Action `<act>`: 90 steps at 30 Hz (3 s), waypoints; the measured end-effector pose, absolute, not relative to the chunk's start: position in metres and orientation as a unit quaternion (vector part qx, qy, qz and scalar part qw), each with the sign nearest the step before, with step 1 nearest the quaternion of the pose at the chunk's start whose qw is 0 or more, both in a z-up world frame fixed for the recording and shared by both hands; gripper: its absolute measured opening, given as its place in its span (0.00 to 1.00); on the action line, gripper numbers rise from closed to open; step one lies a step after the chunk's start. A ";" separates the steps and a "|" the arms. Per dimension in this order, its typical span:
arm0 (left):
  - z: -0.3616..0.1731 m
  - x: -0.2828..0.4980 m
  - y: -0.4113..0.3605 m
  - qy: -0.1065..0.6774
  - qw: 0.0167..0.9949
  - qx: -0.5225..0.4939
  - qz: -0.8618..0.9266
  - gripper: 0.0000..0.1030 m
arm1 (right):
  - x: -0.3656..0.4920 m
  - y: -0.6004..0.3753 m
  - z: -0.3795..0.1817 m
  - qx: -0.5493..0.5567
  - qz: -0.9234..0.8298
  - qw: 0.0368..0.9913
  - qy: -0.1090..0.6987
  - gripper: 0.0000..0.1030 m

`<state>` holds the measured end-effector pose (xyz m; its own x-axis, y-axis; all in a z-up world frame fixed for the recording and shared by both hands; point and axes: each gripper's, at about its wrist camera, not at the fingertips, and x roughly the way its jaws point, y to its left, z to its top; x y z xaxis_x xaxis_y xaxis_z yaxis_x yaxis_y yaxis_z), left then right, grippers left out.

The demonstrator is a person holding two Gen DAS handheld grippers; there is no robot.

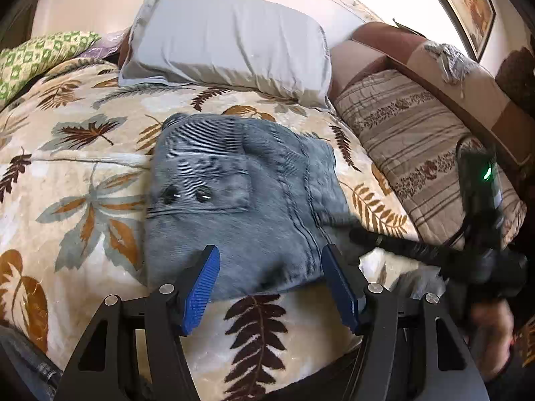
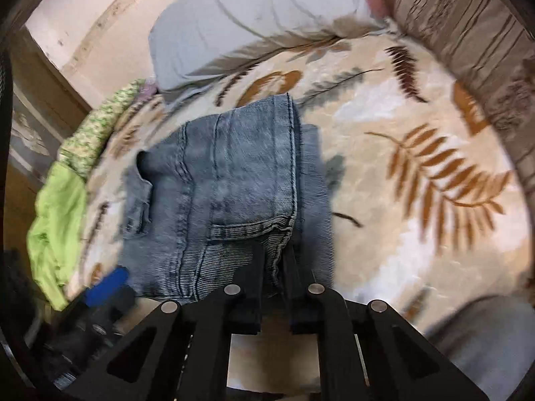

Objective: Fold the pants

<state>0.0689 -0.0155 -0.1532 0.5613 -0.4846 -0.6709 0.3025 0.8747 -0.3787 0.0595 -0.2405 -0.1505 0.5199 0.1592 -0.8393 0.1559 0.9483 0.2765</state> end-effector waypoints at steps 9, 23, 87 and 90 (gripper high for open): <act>-0.136 0.097 0.009 0.419 0.866 -0.172 -0.212 0.62 | 0.059 -0.256 -0.150 0.210 0.029 0.855 0.474 0.52; -0.179 0.253 0.057 0.504 0.795 -0.280 -0.191 0.60 | 0.183 -0.278 -0.155 0.219 0.094 0.848 0.473 0.57; -0.171 0.133 0.073 0.431 0.843 -0.285 -0.149 0.61 | 0.073 -0.241 -0.137 0.239 0.055 0.841 0.483 0.67; -0.164 0.132 0.076 0.419 0.852 -0.280 -0.145 0.61 | 0.078 -0.246 -0.137 0.236 0.074 0.845 0.474 0.68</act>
